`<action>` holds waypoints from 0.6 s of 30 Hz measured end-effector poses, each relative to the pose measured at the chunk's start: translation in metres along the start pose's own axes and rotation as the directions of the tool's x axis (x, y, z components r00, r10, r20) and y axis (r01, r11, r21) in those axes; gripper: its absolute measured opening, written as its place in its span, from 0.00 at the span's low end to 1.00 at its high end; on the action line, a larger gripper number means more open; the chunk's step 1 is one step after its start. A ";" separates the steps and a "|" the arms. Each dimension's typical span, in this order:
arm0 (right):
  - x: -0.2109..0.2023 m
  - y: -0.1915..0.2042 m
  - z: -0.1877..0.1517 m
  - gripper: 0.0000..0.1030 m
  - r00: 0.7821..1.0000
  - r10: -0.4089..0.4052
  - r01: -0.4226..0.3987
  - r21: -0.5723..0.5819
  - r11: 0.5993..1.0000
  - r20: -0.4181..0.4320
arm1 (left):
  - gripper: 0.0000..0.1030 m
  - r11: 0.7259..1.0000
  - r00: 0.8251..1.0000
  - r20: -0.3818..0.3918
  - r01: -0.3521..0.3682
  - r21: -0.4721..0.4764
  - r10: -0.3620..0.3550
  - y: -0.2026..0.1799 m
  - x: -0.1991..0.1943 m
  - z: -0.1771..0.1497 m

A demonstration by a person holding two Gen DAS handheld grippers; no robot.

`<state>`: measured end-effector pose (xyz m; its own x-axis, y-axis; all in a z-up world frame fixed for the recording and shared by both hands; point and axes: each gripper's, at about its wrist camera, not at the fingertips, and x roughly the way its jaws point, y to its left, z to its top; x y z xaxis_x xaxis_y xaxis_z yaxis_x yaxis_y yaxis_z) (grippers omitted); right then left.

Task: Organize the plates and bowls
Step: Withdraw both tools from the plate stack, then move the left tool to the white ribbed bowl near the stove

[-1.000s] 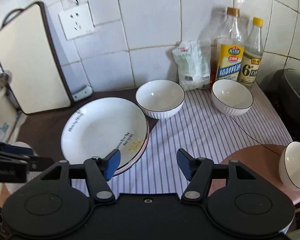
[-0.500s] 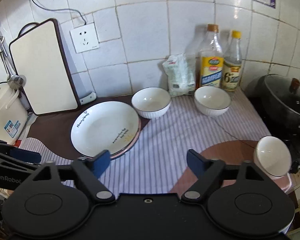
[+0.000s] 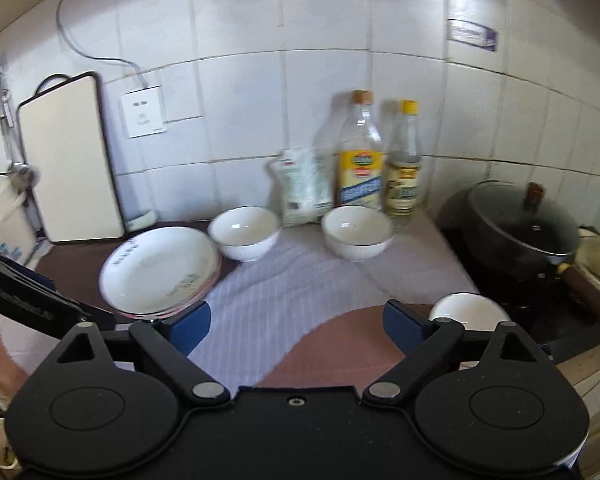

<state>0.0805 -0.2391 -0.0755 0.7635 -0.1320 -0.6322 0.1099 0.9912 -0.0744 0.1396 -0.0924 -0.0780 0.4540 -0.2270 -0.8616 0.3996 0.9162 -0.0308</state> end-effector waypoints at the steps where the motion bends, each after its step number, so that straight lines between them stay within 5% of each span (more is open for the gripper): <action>1: 0.001 -0.007 -0.004 0.94 1.000 -0.014 0.014 -0.005 1.000 0.008 | 0.89 1.000 1.000 -0.012 0.022 0.021 -0.022 -0.007 0.004 0.003; 9: 0.025 -0.065 -0.050 0.96 0.989 -0.139 0.141 -0.040 0.989 0.046 | 0.87 0.992 0.996 0.001 0.091 0.085 -0.091 -0.068 0.040 0.022; 18: 0.070 -0.134 -0.103 0.96 0.986 -0.157 0.155 0.028 0.987 0.057 | 0.87 0.985 0.984 0.048 0.166 0.051 -0.169 -0.137 0.104 0.048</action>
<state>0.0536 -0.3794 -0.1892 0.7721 -0.2862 -0.5674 0.2449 0.9579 -0.1498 0.1702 -0.2570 -0.1396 0.4174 -0.3939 -0.8189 0.5097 0.8475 -0.1479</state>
